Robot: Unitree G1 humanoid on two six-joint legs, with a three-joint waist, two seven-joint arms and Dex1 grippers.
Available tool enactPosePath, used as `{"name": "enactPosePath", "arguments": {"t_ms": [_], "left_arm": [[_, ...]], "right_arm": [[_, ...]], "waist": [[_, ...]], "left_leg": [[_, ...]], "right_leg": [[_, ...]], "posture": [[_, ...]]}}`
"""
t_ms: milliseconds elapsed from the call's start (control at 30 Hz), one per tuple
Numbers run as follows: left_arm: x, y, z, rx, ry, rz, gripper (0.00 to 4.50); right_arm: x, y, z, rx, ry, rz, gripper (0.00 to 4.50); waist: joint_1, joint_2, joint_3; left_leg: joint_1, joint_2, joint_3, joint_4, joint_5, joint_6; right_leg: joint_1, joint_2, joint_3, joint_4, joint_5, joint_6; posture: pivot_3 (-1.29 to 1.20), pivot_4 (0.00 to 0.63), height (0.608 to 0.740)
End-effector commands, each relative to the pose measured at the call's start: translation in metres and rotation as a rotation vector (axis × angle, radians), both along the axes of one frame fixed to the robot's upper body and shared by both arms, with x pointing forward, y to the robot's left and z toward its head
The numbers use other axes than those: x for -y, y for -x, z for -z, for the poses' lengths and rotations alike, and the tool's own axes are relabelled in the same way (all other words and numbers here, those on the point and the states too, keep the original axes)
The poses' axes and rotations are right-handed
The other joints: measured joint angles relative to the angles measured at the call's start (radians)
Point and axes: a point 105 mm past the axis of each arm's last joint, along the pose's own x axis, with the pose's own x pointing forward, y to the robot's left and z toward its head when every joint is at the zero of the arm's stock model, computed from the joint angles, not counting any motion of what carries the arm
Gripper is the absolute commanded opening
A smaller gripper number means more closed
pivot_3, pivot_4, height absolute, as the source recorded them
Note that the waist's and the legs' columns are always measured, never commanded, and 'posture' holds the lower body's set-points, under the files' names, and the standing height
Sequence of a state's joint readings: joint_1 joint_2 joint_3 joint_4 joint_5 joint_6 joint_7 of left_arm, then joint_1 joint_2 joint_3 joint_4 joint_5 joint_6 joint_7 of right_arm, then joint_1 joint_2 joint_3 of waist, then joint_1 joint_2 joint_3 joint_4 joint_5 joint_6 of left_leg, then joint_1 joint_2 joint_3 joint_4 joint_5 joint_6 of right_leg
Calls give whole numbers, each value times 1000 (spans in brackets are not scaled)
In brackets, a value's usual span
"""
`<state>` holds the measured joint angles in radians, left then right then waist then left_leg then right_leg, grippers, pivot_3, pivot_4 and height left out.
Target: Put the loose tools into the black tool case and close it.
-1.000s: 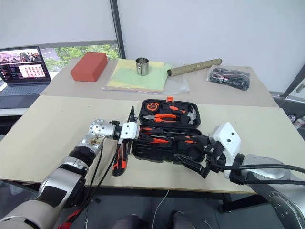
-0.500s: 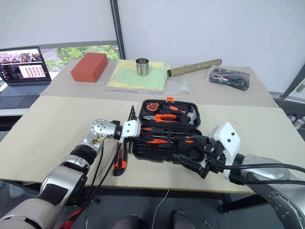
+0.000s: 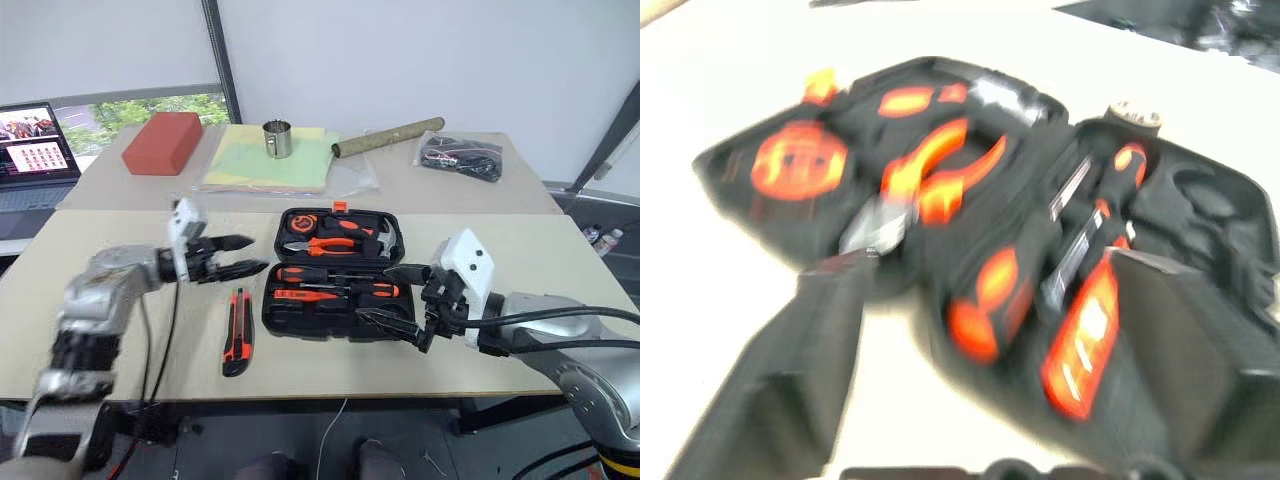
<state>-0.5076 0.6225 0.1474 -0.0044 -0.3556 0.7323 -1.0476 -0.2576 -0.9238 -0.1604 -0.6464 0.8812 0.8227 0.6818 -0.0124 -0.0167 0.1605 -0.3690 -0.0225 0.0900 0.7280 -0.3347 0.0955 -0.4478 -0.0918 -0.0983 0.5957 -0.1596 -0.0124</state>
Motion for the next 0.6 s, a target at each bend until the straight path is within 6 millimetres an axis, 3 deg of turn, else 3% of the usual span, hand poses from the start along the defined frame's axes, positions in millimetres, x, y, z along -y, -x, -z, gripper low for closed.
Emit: {"name": "enactPosePath", "arguments": {"t_ms": [33,300,467,600], "left_arm": [[-17,22,-12,-81,24,-192,4472],[8,49,15,-347,-23,-347,4472],[-2,43,48,-431,-156,-507,4472],[13,41,56,-472,-150,-467,4472]], "right_arm": [[-9,2,-7,40,7,-100,4500],[-21,1,1,27,7,-167,4500],[-22,1,4,46,16,-155,4500],[-23,3,6,55,9,-141,4500]], "waist": [[5,1,1],[35,1,2],[25,1,2],[27,1,1]], "left_leg": [[0,0,0,0,0,0],[11,-6,-5,1,-4,-11],[17,-6,-5,-7,0,-17],[18,-6,-5,-13,3,-23]], "right_leg": [[0,0,0,-1,0,0],[14,-2,3,0,-7,11],[14,-1,4,1,-4,1],[13,-2,4,1,-6,-2]], "posture": [[0,150,740],[0,150,740],[0,150,740],[0,150,740]]}}
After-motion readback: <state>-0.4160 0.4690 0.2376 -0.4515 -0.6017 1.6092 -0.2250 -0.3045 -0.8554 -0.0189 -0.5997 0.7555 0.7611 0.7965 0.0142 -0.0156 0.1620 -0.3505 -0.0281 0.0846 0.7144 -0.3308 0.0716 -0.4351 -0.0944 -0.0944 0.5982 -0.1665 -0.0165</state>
